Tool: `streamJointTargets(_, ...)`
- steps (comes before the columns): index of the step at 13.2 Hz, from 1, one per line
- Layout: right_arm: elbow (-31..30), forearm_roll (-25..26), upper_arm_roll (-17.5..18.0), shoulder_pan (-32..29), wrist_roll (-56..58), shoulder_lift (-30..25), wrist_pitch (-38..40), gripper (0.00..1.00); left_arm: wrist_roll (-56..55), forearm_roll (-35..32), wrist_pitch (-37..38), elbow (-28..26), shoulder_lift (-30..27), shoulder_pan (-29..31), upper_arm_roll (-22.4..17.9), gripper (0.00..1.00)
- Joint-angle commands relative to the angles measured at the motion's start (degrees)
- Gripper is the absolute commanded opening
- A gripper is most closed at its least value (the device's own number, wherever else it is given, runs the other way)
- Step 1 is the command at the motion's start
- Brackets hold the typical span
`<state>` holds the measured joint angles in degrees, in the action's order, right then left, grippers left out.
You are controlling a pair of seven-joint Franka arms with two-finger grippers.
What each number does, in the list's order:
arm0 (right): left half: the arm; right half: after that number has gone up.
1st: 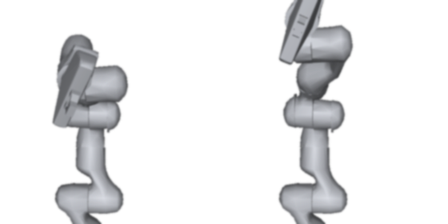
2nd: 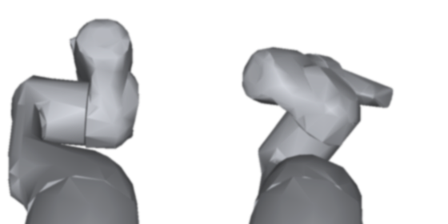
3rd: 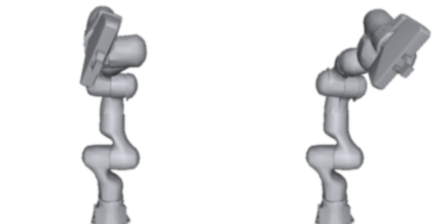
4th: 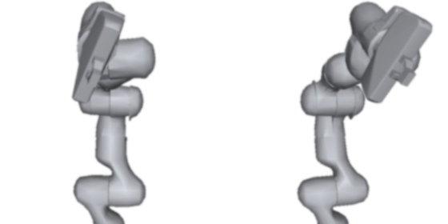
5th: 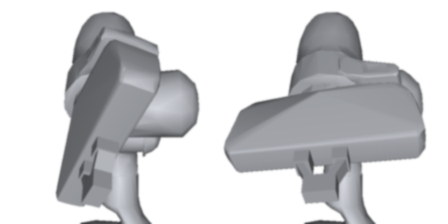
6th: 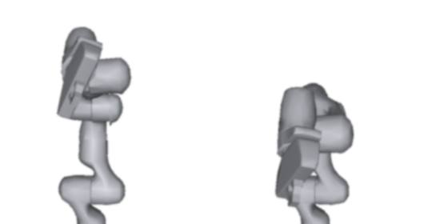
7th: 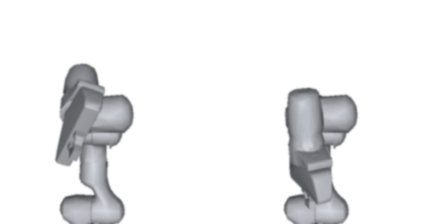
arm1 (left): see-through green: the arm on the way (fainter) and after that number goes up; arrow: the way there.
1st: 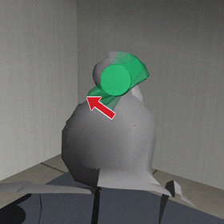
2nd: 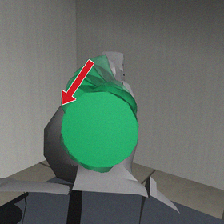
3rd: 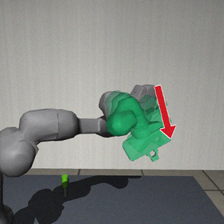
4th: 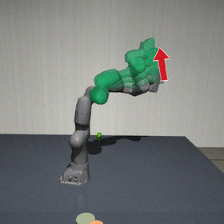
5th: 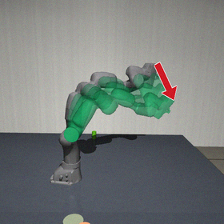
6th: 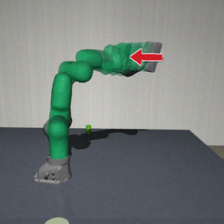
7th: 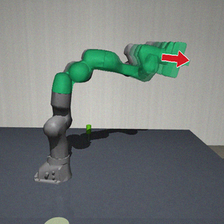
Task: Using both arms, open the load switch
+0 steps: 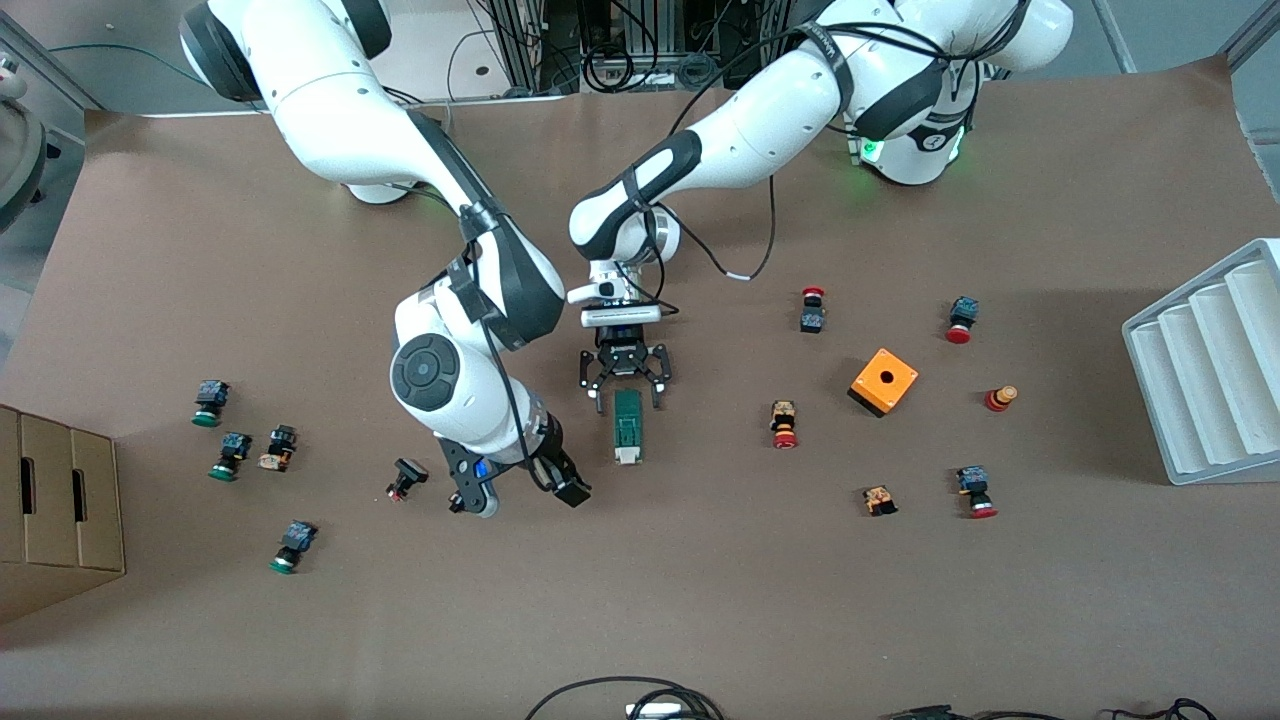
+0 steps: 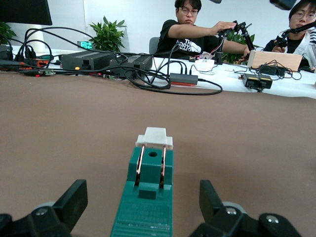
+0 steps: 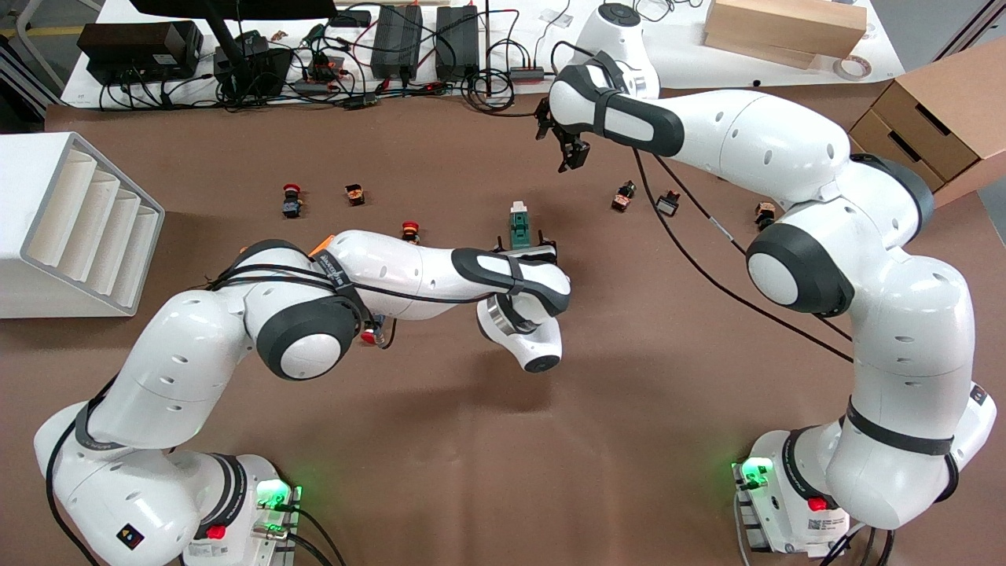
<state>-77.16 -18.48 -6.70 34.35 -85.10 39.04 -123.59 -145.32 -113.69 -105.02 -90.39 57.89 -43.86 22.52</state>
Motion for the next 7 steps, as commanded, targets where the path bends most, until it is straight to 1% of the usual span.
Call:
streamJointTargets(1,3.23,-1.47,2.12,-0.95,-4.97,3.4,0.01,1.0,-1.37,-1.35,-0.62,1.8,1.87,0.18,0.15,1.0)
streamJointTargets(3,6.3,-1.82,2.57,-1.13,-10.4,6.9,0.72,0.98,-1.37,-1.35,-0.62,2.24,2.14,0.18,0.15,1.0)
streamJointTargets(4,7.71,-3.48,2.83,-1.13,-13.04,8.4,1.07,0.97,-1.37,-1.35,-0.62,2.24,2.23,0.18,0.15,1.0)
streamJointTargets(6,9.04,-7.87,2.57,-1.13,-14.21,10.52,2.38,0.95,-1.37,-1.27,-0.53,2.41,2.84,0.18,0.15,1.0)
streamJointTargets(7,9.48,-9.28,2.57,-1.13,-14.91,11.31,2.65,0.95,-1.19,-1.27,-0.62,3.29,3.54,0.09,0.15,1.0)
